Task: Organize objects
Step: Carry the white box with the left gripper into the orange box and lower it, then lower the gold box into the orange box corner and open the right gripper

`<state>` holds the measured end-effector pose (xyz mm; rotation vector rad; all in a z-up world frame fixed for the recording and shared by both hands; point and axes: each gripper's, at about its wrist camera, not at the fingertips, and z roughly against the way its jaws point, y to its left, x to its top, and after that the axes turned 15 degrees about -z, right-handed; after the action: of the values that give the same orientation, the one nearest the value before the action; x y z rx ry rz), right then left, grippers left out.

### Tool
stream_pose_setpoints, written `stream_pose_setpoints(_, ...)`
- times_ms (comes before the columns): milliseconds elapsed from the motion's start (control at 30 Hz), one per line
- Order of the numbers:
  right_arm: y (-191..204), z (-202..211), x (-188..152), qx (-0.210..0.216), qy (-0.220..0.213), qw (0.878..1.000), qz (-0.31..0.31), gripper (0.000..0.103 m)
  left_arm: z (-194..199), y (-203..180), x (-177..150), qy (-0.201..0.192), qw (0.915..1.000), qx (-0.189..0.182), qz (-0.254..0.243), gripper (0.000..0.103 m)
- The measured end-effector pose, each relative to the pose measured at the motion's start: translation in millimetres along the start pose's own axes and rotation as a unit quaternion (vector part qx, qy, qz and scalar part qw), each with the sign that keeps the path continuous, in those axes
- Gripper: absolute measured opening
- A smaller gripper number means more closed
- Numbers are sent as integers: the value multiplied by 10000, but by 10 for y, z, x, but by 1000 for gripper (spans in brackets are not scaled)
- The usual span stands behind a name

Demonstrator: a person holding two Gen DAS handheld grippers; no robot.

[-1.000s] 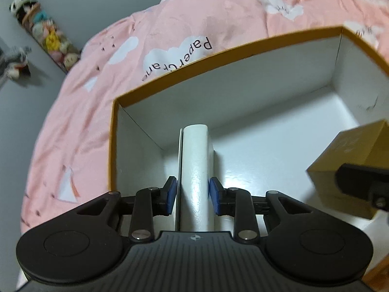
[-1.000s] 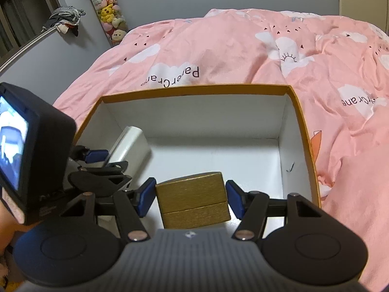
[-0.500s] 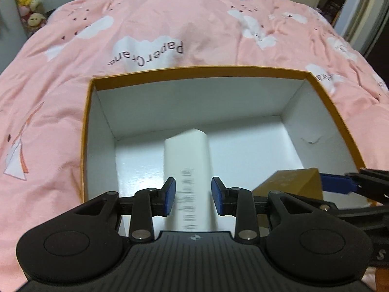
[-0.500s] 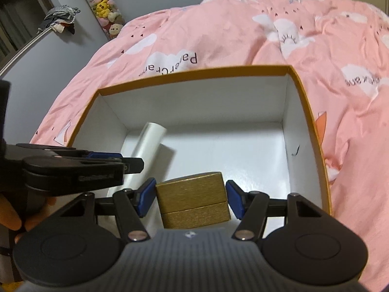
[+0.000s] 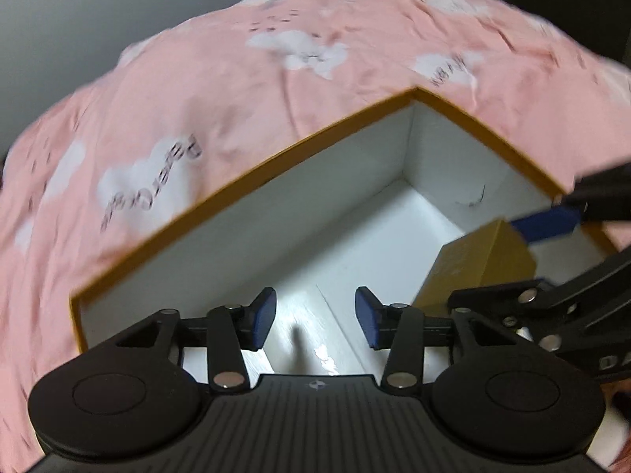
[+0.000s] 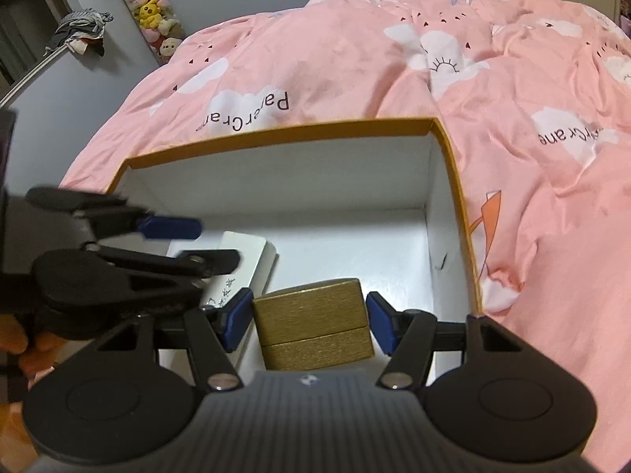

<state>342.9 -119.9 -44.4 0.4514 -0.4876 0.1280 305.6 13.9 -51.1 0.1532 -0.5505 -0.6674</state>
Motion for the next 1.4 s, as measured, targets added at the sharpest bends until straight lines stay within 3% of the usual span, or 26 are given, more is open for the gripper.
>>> stream_pose_setpoints(167,-26,-52,90,22,46,10000,22,64,-215,-21,37,186,9987,-204,-425,55)
stream_pose_setpoints(300,-62,-107,135,-16,51,10000,-71,64,-328,-76,12,325,9968,-57,-723,55)
stream_pose_setpoints(400,-67,-128,141,-30,40,10000,-63,64,-423,-102,-6,553,9945,-179,-877,56)
stream_pose_setpoints(733,-46,-134,163,59,77,9999,-108,64,-308,-304,-130,976,9822,-67,-1604,41)
stream_pose_setpoints(933,63,-135,113,173,121,9998,-14,64,-243,-273,-272,1429,9802,162,-1362,38)
stream_pose_setpoints(1167,155,-203,53,194,253,9995,-14,64,-250,-83,-352,2046,9771,321,-486,39)
stream_pose_setpoints(1300,172,-252,42,178,358,9991,-101,64,-243,-11,-326,2019,9783,247,-391,41)
stream_pose_setpoints(1400,160,-278,49,193,417,9986,-262,64,-169,31,-366,1740,9842,294,-177,44)
